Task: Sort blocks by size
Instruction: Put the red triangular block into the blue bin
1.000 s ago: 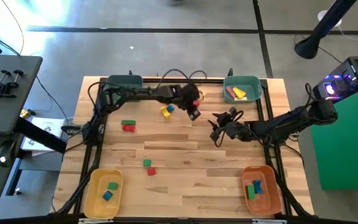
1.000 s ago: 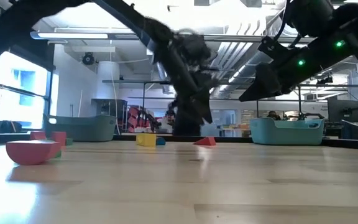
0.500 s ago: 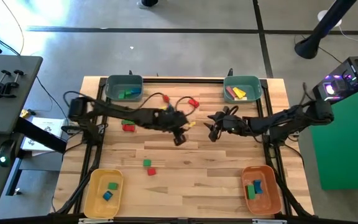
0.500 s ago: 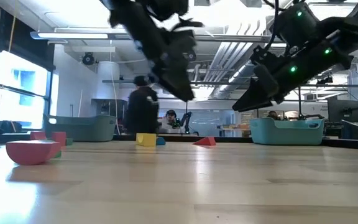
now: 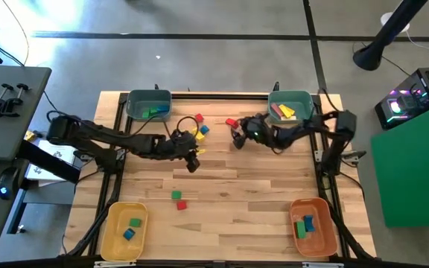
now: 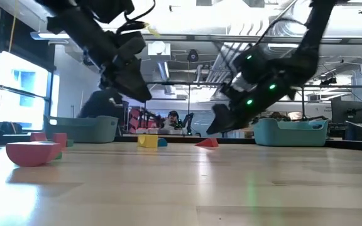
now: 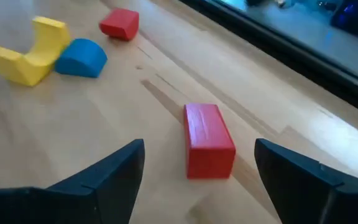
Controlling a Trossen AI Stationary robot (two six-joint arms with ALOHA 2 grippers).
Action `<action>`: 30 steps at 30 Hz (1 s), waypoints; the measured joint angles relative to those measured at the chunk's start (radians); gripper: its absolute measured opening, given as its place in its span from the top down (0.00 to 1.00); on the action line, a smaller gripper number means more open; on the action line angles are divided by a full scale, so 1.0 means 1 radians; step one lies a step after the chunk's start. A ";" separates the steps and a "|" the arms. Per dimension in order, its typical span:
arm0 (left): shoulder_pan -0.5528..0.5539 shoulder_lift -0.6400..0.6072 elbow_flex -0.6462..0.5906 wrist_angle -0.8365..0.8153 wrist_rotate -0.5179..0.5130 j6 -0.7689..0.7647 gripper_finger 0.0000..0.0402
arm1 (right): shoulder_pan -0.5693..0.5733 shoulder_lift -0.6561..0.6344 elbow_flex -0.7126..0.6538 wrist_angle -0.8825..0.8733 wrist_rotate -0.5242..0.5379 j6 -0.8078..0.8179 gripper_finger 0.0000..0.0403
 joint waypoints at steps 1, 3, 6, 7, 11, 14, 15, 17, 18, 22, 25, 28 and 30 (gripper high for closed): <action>0.000 -0.009 -0.011 0.004 -0.001 -0.011 0.71 | -0.013 0.025 0.022 -0.005 -0.014 -0.001 0.25; 0.000 -0.019 -0.030 0.006 -0.001 -0.025 0.71 | -0.040 0.065 0.062 -0.022 -0.042 0.001 0.25; -0.005 -0.017 -0.049 0.010 -0.001 -0.038 0.71 | -0.070 0.113 0.106 -0.086 -0.072 -0.003 0.25; -0.008 -0.015 -0.049 0.014 -0.001 -0.038 0.71 | -0.080 0.122 0.112 -0.092 -0.099 -0.008 0.26; -0.020 -0.009 -0.049 0.049 -0.020 -0.018 0.71 | -0.100 0.144 0.111 -0.071 -0.183 -0.026 0.32; -0.026 -0.010 -0.050 0.102 -0.045 0.043 0.71 | -0.102 0.147 0.099 -0.054 -0.213 -0.036 0.46; -0.026 -0.010 -0.057 0.138 -0.044 0.069 0.71 | -0.099 0.147 0.096 -0.052 -0.222 -0.036 0.52; -0.026 -0.010 -0.081 0.222 -0.024 0.121 0.71 | -0.089 0.148 0.086 -0.044 -0.237 -0.030 0.66; -0.024 -0.010 -0.100 0.282 0.002 0.149 0.71 | -0.079 0.148 0.079 -0.036 -0.238 -0.028 0.69; -0.022 -0.010 -0.205 0.564 0.143 0.250 0.71 | -0.005 0.140 0.045 0.015 -0.255 -0.009 0.68; -0.023 -0.009 -0.281 0.745 0.204 0.301 0.71 | 0.077 0.114 0.022 0.044 -0.295 -0.007 0.68; -0.031 -0.009 -0.328 0.872 0.215 0.342 0.71 | 0.170 0.074 0.008 0.065 -0.323 -0.007 0.68; -0.037 -0.009 -0.336 0.907 0.223 0.390 0.71 | 0.231 0.035 0.008 0.101 -0.325 -0.009 0.68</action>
